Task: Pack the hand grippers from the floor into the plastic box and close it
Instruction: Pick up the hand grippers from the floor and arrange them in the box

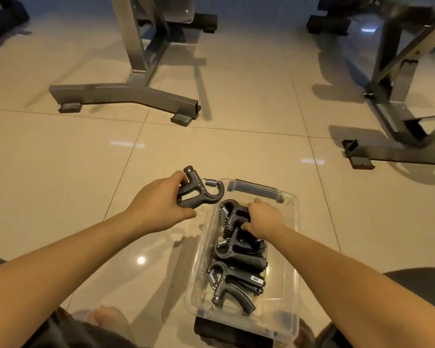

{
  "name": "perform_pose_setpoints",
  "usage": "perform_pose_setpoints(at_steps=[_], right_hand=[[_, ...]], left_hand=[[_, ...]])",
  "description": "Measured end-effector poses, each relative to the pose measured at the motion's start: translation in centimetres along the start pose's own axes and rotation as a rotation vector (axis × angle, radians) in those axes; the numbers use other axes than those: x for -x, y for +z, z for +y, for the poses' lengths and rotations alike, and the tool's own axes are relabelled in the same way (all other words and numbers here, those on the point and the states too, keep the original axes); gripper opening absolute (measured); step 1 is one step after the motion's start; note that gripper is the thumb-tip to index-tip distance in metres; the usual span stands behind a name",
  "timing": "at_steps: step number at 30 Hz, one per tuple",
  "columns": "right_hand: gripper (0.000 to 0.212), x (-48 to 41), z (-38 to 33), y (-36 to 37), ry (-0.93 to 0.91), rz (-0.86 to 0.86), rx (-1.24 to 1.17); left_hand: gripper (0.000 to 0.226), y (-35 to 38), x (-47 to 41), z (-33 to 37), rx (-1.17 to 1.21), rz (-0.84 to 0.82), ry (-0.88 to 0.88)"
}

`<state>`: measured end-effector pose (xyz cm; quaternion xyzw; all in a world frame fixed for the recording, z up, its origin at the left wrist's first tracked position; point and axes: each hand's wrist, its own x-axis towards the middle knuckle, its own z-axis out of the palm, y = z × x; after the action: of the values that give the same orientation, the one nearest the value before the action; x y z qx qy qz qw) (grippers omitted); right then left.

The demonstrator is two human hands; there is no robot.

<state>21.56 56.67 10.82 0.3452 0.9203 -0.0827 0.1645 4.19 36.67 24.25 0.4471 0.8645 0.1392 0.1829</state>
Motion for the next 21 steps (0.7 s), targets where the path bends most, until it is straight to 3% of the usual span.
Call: perform_pose_setpoints(at_steps=[14,17,21], right_hand=[[0.054,0.6,-0.1,-0.7,0.006,0.017,-0.057],[0.042,1.5,-0.4,-3.4,0.043,0.126,-0.323],[0.032,3.7,-2.5,-7.4,0.076,0.081,-1.035]], left_hand=[[0.057,2.1,-1.6,0.4,0.027,-0.068,0.057],[0.057,1.9,-1.8,0.5,0.069,-0.026,0.026],[0.058,1.9,-1.6,0.5,0.154,0.036,-0.008]])
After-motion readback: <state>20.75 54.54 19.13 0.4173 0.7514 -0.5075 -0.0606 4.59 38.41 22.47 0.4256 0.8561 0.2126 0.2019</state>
